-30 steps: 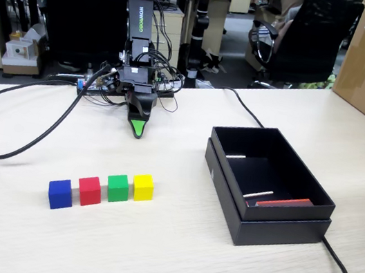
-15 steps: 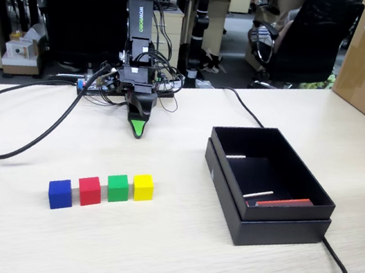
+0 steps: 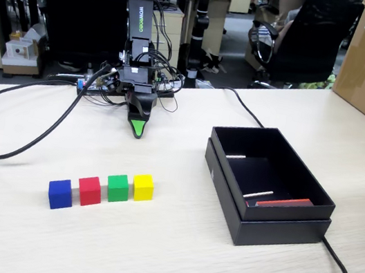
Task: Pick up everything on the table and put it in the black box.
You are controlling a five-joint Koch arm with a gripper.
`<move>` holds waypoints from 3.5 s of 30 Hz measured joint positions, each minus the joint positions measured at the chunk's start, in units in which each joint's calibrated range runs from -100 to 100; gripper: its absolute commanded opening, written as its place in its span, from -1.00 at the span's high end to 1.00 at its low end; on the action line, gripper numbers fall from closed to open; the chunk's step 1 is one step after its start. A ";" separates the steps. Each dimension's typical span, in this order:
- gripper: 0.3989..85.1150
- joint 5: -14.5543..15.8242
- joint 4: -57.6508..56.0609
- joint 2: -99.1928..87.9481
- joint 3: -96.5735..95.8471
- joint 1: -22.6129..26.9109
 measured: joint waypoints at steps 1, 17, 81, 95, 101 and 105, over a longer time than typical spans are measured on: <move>-0.17 0.00 0.00 0.00 0.00 0.00; -0.17 0.00 0.00 0.00 0.00 0.00; -0.17 0.00 0.00 0.00 0.00 0.00; -0.16 0.00 0.00 0.00 0.00 0.05; -0.11 0.00 0.00 0.00 0.00 0.10; -0.12 0.00 0.00 0.00 0.00 0.05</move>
